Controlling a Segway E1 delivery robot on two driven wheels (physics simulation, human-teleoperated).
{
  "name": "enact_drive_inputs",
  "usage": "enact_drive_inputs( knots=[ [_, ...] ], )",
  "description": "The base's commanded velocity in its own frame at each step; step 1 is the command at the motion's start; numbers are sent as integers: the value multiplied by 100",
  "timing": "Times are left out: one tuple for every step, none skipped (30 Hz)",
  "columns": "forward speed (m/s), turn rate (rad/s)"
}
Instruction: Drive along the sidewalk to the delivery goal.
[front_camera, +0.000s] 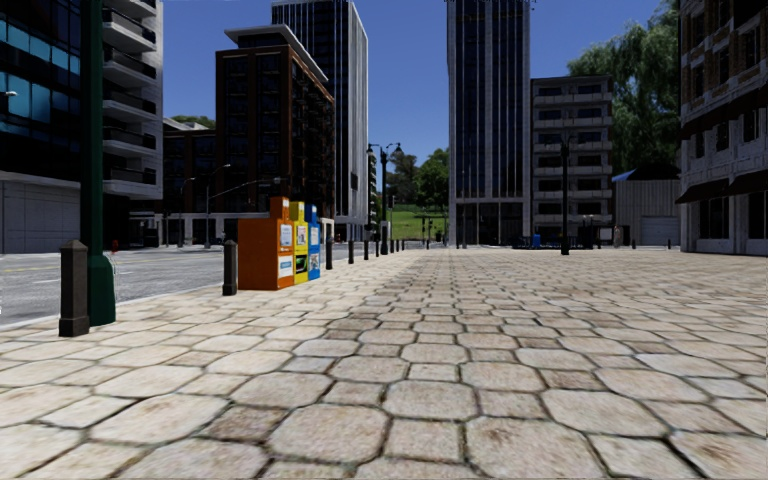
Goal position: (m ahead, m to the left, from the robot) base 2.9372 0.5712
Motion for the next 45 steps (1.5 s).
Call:
enact_drive_inputs(
  knots=[
    [152,35],
    [150,35],
    [147,35],
    [146,35],
    [146,35],
    [145,35],
    [145,35],
    [144,35],
    [144,35],
    [144,35],
    [144,35],
    [144,35],
    [144,35],
    [144,35],
    [144,35],
    [143,35],
    [143,35],
    [143,35],
    [143,35],
    [143,35],
    [143,35],
    [143,36],
    [143,37],
    [143,37],
    [143,37],
    [143,40],
    [142,45],
    [142,47],
    [142,47],
    [142,46],
    [141,41],
    [141,40],
    [141,36],
    [141,36],
    [141,34],
    [141,30],
    [141,0],
    [140,0],
    [140,0],
    [140,0],
    [140,0],
    [140,0],
    [140,0],
    [140,0],
    [140,0]
  ],
)
